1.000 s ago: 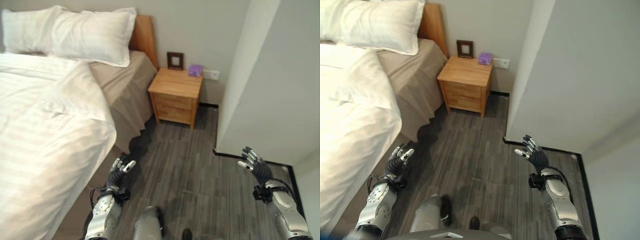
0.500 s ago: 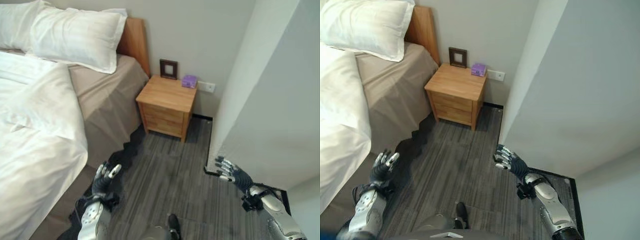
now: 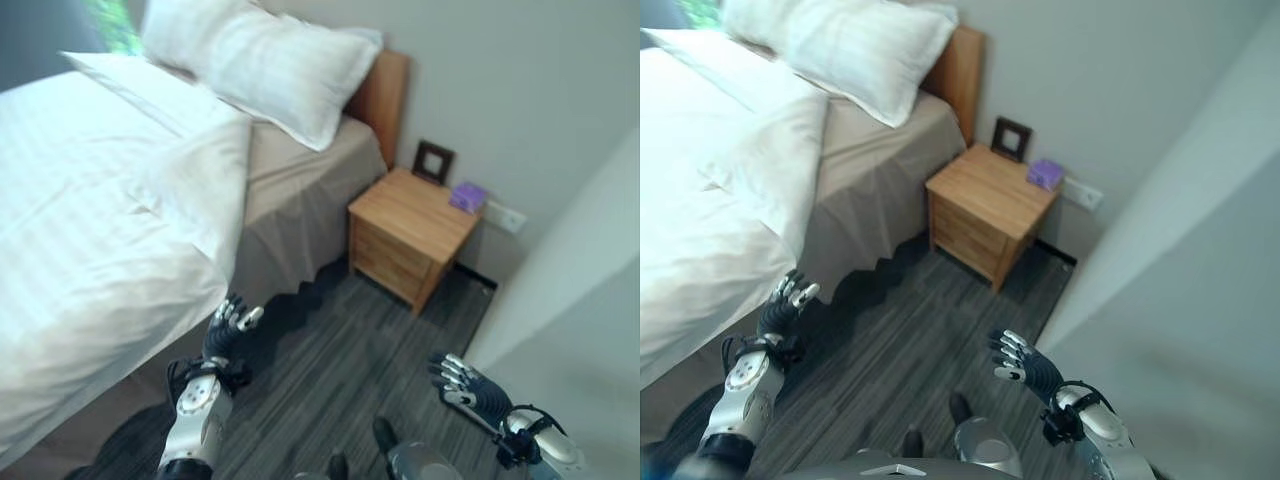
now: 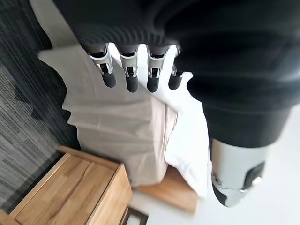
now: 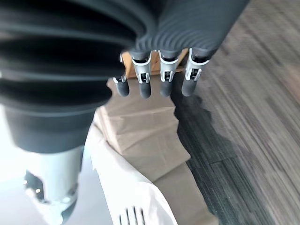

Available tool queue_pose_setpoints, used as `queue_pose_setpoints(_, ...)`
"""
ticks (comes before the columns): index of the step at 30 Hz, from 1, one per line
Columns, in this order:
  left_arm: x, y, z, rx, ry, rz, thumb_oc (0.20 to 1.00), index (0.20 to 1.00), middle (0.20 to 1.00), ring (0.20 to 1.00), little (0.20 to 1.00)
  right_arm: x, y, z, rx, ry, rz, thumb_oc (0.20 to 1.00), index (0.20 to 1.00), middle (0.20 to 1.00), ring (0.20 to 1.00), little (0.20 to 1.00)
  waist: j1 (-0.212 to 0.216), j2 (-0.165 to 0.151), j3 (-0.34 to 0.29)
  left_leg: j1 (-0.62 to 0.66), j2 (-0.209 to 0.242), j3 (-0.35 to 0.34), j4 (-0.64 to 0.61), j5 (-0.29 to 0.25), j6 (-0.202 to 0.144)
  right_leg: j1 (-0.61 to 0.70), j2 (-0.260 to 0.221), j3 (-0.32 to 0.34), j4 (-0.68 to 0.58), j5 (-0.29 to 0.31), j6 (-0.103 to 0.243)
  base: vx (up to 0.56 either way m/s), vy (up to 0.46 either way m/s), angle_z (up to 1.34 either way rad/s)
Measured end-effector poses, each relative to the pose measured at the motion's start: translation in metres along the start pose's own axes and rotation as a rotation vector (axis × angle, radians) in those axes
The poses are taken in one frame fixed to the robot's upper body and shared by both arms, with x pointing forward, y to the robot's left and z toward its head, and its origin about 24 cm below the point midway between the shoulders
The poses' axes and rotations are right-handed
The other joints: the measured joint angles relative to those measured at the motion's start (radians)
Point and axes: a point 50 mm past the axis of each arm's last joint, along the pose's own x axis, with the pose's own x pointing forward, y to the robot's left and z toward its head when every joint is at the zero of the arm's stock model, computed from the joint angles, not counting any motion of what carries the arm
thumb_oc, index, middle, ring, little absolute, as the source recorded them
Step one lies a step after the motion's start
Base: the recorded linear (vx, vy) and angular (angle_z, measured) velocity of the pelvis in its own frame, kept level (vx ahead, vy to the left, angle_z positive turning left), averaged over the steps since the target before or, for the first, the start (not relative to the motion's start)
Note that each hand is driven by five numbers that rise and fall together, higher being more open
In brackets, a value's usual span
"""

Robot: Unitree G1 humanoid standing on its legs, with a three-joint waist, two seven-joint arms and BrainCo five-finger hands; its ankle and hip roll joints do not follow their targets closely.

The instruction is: Making the bed.

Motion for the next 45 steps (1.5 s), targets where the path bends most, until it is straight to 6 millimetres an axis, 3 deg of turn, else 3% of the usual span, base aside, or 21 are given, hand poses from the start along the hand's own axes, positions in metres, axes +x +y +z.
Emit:
queue_pose_setpoints(4,-0.007,0.003,-0.010,-0.003,0.038,0.009,1.000,1.000,1.000,1.000,1.000,0.012,-0.006,0.014,-0.033,-0.032,0.004,1.000,1.000,1.000,1.000,1.000,0.006,0.016,-0.002,0.028,0.069,0.005,-0.039,0.000,-0.057,0.052,0.048,-0.026,-0.099,0.042,-0.052,0.05,-0.088,0.04)
queue_pose_setpoints(6,-0.007,0.001,-0.011,-0.010,0.038,0.008,1.000,1.000,1.000,1.000,1.000,0.011,-0.007,0.014,-0.034,-0.030,-0.005,1.000,1.000,1.000,1.000,1.000,0.001,0.024,-0.005,0.039,0.084,0.006,-0.045,-0.006,-0.068,0.064,0.061,-0.028,-0.108,0.042,-0.054,0.02,-0.068,-0.03)
queue_pose_setpoints(7,-0.007,-0.006,-0.015,-0.041,0.046,-0.004,1.000,1.000,1.000,1.000,1.000,0.007,-0.010,0.010,-0.043,-0.008,-0.033,1.000,1.000,1.000,1.000,1.000,-0.002,0.047,-0.003,0.056,0.099,0.011,-0.079,-0.001,-0.079,0.069,0.068,-0.026,-0.122,0.048,-0.063,0.01,-0.031,0.02)
queue_pose_setpoints(9,-0.008,-0.006,-0.014,-0.006,0.059,-0.034,1.000,1.000,1.000,1.000,1.000,0.006,-0.020,0.010,0.011,-0.043,-0.150,1.000,1.000,1.000,1.000,1.000,-0.033,0.044,-0.001,0.051,0.142,0.193,-0.084,-0.007,-0.075,0.057,0.044,-0.092,-0.120,0.035,-0.070,0.01,0.013,0.41)
queue_pose_setpoints(10,-0.008,-0.008,-0.014,-0.002,0.059,-0.053,1.000,1.000,1.000,1.000,1.000,0.004,-0.027,0.010,0.027,-0.054,-0.208,1.000,1.000,1.000,1.000,1.000,-0.044,0.046,-0.001,0.055,0.152,0.238,-0.099,0.004,-0.085,0.046,0.040,-0.108,-0.115,0.026,-0.064,0.01,0.019,0.64)
queue_pose_setpoints(11,-0.007,-0.012,-0.013,0.000,0.059,-0.068,1.000,1.000,1.000,1.000,1.000,0.000,-0.036,0.011,0.037,-0.060,-0.265,1.000,1.000,1.000,1.000,1.000,-0.055,0.053,0.002,0.054,0.162,0.269,-0.106,0.021,-0.104,0.044,0.037,-0.126,-0.110,0.021,-0.058,0.00,0.022,0.44)
queue_pose_setpoints(14,-0.008,-0.015,-0.014,0.020,0.072,-0.083,1.000,1.000,1.000,1.000,1.000,-0.003,-0.055,0.014,0.055,-0.074,-0.376,1.000,1.000,1.000,1.000,1.000,-0.046,0.058,0.007,0.059,0.158,0.308,-0.106,0.027,-0.108,0.033,0.023,-0.137,-0.082,0.006,-0.041,0.01,0.026,-0.01)
queue_pose_setpoints(24,-0.007,-0.005,-0.006,0.049,0.050,-0.064,1.000,1.000,1.000,1.000,1.000,0.000,-0.057,0.022,0.033,-0.093,-0.394,1.000,1.000,1.000,1.000,1.000,-0.043,0.046,0.004,0.092,0.151,0.305,-0.111,0.022,-0.107,0.069,0.005,-0.175,-0.090,0.007,-0.031,0.03,0.020,-0.01)
queue_pose_setpoints(30,-0.010,-0.001,-0.009,0.047,0.060,-0.046,1.000,1.000,1.000,1.000,1.000,0.006,-0.051,0.020,0.020,-0.077,-0.354,1.000,1.000,1.000,1.000,1.000,0.006,0.027,0.000,0.092,0.145,0.303,-0.111,0.020,-0.101,0.066,0.002,-0.182,-0.068,0.007,-0.026,-0.02,0.073,0.02)
queue_pose_setpoints(33,-0.009,0.004,-0.009,0.046,0.062,-0.023,1.000,1.000,1.000,1.000,1.000,0.013,-0.047,0.024,0.021,-0.093,-0.329,1.000,1.000,1.000,1.000,1.000,0.022,0.027,0.024,0.101,0.134,0.285,-0.105,0.015,-0.086,-0.024,-0.002,-0.211,0.140,-0.002,-0.002,0.03,0.083,-0.03)
queue_pose_setpoints(35,-0.009,0.005,-0.008,0.061,0.061,-0.022,1.000,1.000,1.000,1.000,1.000,0.014,-0.047,0.026,0.017,-0.101,-0.325,1.000,1.000,1.000,1.000,1.000,0.020,0.047,0.053,0.090,0.142,0.270,-0.062,-0.003,-0.066,-0.140,-0.012,-0.211,0.372,-0.019,0.041,0.23,-0.009,0.18)
queue_pose_setpoints(36,-0.009,0.005,-0.006,0.068,0.054,-0.025,1.000,1.000,1.000,1.000,1.000,0.012,-0.047,0.024,0.020,-0.092,-0.328,1.000,1.000,1.000,1.000,1.000,0.022,0.047,0.052,0.070,0.142,0.264,-0.046,-0.009,-0.062,-0.177,-0.028,-0.205,0.424,-0.039,0.055,0.35,-0.060,0.79)
queue_pose_setpoints(37,-0.010,0.009,-0.003,0.098,0.047,-0.024,1.000,1.000,1.000,1.000,1.000,0.011,-0.047,0.022,0.036,-0.097,-0.335,1.000,1.000,1.000,1.000,1.000,0.025,0.045,0.046,0.062,0.142,0.242,-0.100,-0.023,-0.084,-0.192,-0.084,-0.228,0.344,-0.070,0.060,0.35,-0.076,0.89)
queue_pose_setpoints(38,-0.010,0.015,0.003,0.132,0.036,-0.020,1.000,1.000,1.000,1.000,1.000,0.012,-0.044,0.020,0.075,-0.120,-0.344,1.000,1.000,1.000,1.000,1.000,0.010,-0.014,0.038,0.019,0.058,0.230,0.025,-0.043,-0.052,-0.198,-0.176,-0.221,0.250,-0.102,0.086,0.34,-0.093,0.82)
queue_pose_setpoints(39,-0.012,0.021,0.004,0.146,0.039,-0.005,1.000,1.000,1.000,1.000,1.000,0.013,-0.042,0.025,0.069,-0.150,-0.335,1.000,1.000,1.000,1.000,1.000,0.006,-0.034,0.034,-0.038,0.027,0.259,0.233,-0.096,-0.031,-0.204,-0.222,-0.177,0.191,-0.124,0.125,0.21,-0.052,0.31)
queue_pose_setpoints(40,-0.014,0.026,0.002,0.145,0.050,0.013,1.000,1.000,1.000,1.000,1.000,0.011,-0.044,0.037,0.022,-0.182,-0.313,1.000,1.000,1.000,1.000,1.000,0.003,0.007,0.041,-0.012,0.044,0.249,0.227,-0.236,-0.036,-0.200,-0.209,-0.149,0.128,-0.122,0.152,0.37,-0.192,-0.08)
queue_pose_setpoints(41,-0.014,0.039,-0.004,0.126,0.080,0.087,1.000,1.000,1.000,1.000,1.000,0.015,-0.038,0.028,0.047,-0.144,-0.285,1.000,1.000,1.000,1.000,1.000,0.008,-0.021,0.061,0.017,0.023,0.257,0.234,-0.243,-0.021,-0.183,-0.233,-0.105,0.041,-0.062,0.116,0.27,-0.162,0.01)
queue_pose_setpoints(42,-0.014,0.037,-0.005,0.120,0.080,0.089,1.000,1.000,1.000,1.000,1.000,0.011,-0.037,0.022,0.055,-0.121,-0.284,1.000,1.000,1.000,1.000,1.000,-0.006,-0.018,0.055,0.006,0.040,0.234,0.240,-0.247,-0.033,-0.183,-0.209,-0.104,0.030,-0.051,0.112,0.34,-0.228,0.49)
queue_pose_setpoints(43,-0.011,0.032,-0.004,0.118,0.072,0.073,1.000,1.000,1.000,1.000,1.000,0.004,-0.037,0.013,0.063,-0.089,-0.292,1.000,1.000,1.000,1.000,1.000,-0.022,0.025,0.051,-0.013,0.066,0.193,0.255,-0.247,-0.032,-0.178,-0.183,-0.097,0.027,-0.052,0.112,0.18,-0.161,1.10)
queue_pose_setpoints(45,-0.007,0.015,-0.001,0.127,0.053,0.002,1.000,1.000,1.000,1.000,1.000,-0.005,-0.037,0.001,0.078,-0.035,-0.286,1.000,1.000,1.000,1.000,1.000,-0.045,0.023,0.037,0.007,0.111,0.124,0.209,-0.239,-0.043,-0.171,-0.142,-0.097,0.083,-0.051,0.110,0.27,-0.241,1.07)
